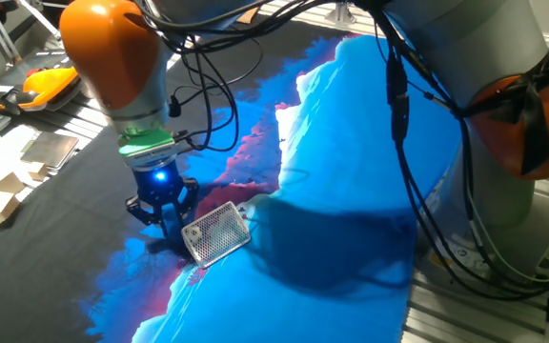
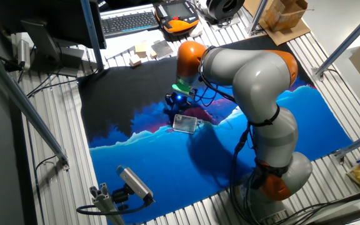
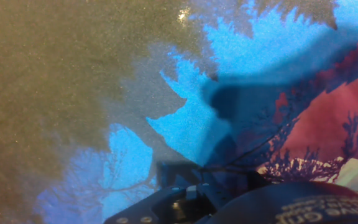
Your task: Push the soccer ball into the goal
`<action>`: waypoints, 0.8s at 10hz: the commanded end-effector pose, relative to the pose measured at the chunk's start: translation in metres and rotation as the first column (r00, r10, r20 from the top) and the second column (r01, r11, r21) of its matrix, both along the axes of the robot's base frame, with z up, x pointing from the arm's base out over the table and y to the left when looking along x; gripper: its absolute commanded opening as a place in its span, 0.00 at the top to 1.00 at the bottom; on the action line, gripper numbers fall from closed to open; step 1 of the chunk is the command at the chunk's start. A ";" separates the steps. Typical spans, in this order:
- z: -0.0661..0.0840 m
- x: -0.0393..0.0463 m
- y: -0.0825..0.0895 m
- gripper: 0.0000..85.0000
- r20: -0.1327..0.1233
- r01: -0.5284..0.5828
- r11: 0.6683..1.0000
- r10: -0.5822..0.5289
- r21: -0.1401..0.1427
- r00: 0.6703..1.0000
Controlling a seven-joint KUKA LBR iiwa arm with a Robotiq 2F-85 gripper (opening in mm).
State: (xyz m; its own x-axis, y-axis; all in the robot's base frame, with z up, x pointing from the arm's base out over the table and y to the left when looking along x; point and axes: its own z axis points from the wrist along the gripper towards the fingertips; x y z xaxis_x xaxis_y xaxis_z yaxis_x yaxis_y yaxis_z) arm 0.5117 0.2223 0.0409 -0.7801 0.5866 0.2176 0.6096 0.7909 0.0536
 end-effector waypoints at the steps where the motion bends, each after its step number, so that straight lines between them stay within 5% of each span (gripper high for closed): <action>1: 0.000 -0.0007 0.000 0.60 -0.005 -0.012 1.000 0.012 -0.002 1.000; 8: -0.003 -0.0059 -0.002 0.60 -0.040 -0.086 0.996 0.084 -0.036 0.996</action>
State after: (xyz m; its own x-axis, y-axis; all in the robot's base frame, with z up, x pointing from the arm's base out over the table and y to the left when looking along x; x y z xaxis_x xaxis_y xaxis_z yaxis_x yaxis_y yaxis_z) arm 0.5057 0.2191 0.0378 -0.8204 0.5245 0.2276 0.5389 0.8424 0.0013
